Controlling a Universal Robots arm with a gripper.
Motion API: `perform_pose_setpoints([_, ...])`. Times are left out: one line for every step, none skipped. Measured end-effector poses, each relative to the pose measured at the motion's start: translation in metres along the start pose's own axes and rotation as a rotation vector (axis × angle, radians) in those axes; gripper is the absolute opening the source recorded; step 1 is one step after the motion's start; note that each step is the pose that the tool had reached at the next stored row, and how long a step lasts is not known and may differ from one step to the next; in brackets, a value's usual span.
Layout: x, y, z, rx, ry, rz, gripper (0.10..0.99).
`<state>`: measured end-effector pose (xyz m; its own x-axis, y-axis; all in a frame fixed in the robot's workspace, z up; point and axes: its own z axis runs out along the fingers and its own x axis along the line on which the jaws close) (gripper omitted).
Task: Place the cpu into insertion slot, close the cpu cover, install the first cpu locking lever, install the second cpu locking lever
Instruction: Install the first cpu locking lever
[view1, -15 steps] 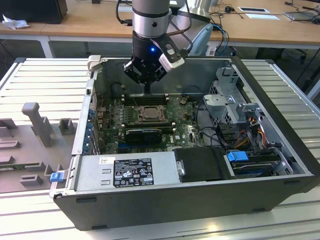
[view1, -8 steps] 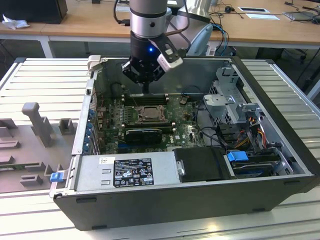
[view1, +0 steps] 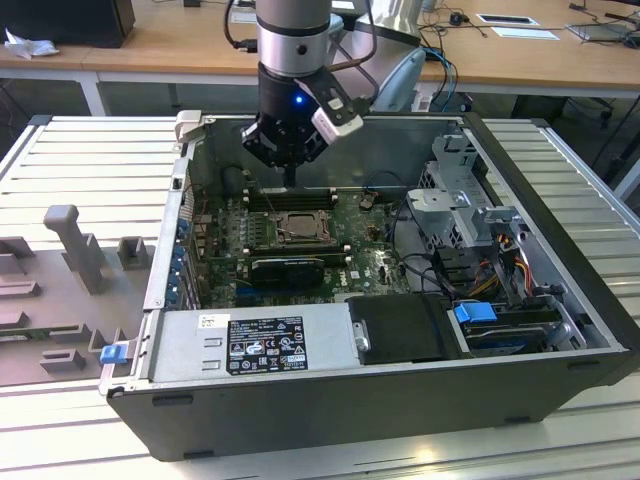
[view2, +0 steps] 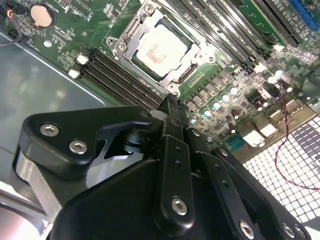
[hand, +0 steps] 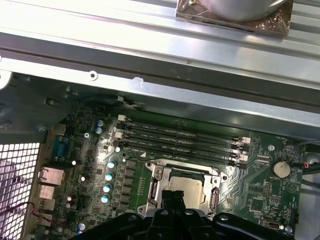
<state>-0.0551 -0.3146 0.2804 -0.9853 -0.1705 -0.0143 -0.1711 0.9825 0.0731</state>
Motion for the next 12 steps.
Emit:
perform_pose_setpoints([0.0006,0.0001,0.0002,0.0,-0.0004,0.0,0.106])
perform_pose_setpoints([0.0015,0.0002,0.0003,0.0,-0.0006,0.0,0.106])
perform_pose_setpoints([0.0022,0.0004,0.0005,0.0,-0.0009,0.0,0.106])
perform_pose_setpoints([0.0029,0.0005,0.0007,-0.001,-0.0011,0.0,0.106])
perform_pose_setpoints([0.0039,0.0007,0.0008,-0.001,-0.0012,0.0,0.106])
perform_pose_setpoints([0.0055,0.0009,0.0009,-0.001,-0.0014,0.0,0.106])
perform_pose_setpoints([0.0075,0.0012,0.0011,-0.001,-0.0017,-0.001,0.106])
perform_pose_setpoints([0.0098,0.0016,0.0012,-0.001,-0.0024,-0.001,0.106])
perform_pose_setpoints([0.0135,0.0022,0.0017,0.0,-0.0053,-0.002,0.106])
perform_pose_setpoints([0.018,0.003,0.0025,0.001,-0.0119,-0.002,0.106])
perform_pose_setpoints([0.019,0.0031,0.0031,0.001,-0.0139,-0.001,0.106])
perform_pose_setpoints([0.0194,0.0032,0.0037,0.001,-0.0145,0.005,0.106])
